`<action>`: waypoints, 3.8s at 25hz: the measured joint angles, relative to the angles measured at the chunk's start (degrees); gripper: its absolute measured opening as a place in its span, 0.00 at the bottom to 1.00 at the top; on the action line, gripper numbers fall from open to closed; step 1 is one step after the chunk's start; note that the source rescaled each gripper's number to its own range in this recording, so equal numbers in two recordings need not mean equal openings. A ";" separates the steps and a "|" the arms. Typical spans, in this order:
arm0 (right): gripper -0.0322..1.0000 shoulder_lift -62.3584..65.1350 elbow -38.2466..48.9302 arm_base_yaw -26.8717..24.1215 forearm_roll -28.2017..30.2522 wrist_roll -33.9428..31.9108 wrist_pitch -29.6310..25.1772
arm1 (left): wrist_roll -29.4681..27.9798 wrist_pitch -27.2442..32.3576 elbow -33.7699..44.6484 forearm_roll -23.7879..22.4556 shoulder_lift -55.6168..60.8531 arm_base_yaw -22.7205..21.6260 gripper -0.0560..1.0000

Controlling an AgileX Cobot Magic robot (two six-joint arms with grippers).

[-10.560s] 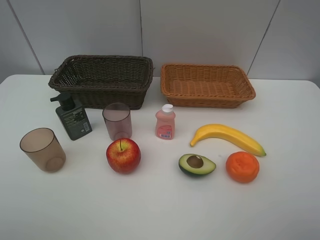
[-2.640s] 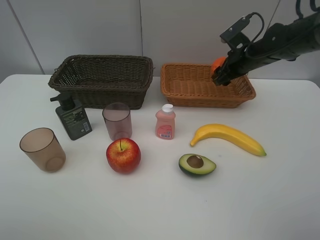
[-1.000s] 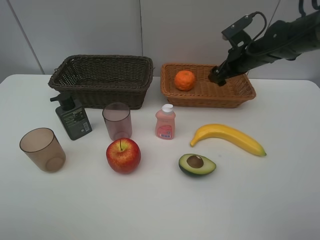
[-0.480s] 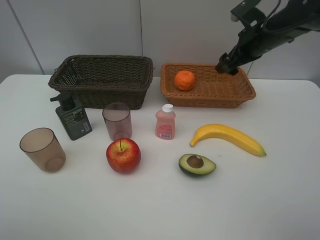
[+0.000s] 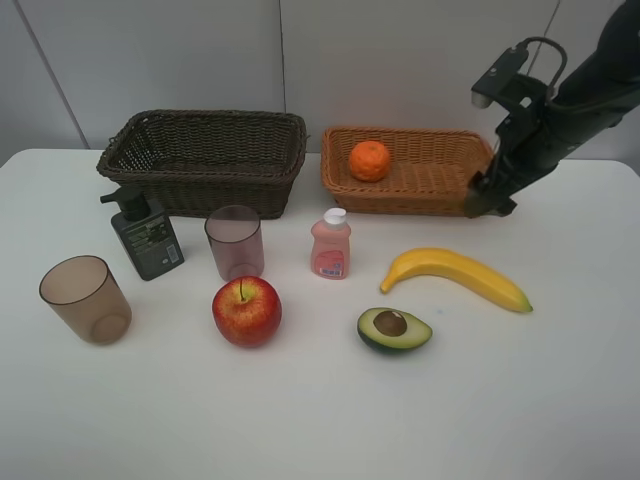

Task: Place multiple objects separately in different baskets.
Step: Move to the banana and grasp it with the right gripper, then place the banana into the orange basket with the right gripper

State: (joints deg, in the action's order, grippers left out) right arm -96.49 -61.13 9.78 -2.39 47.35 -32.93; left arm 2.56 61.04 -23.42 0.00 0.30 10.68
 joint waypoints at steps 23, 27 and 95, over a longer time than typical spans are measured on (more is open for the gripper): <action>1.00 -10.91 4.80 0.00 0.24 0.00 0.57 | 0.00 0.00 0.00 0.00 0.00 0.00 1.00; 1.00 -12.33 4.80 0.00 0.24 0.00 1.02 | 0.00 0.00 0.00 0.00 0.00 0.00 1.00; 0.07 -3.53 -10.99 0.00 -1.05 0.00 -20.31 | 0.00 0.00 0.00 0.00 0.00 0.00 1.00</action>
State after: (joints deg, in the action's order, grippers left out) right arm -100.02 -72.12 9.78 -3.44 47.35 -53.24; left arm 2.56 61.04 -23.42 0.00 0.30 10.68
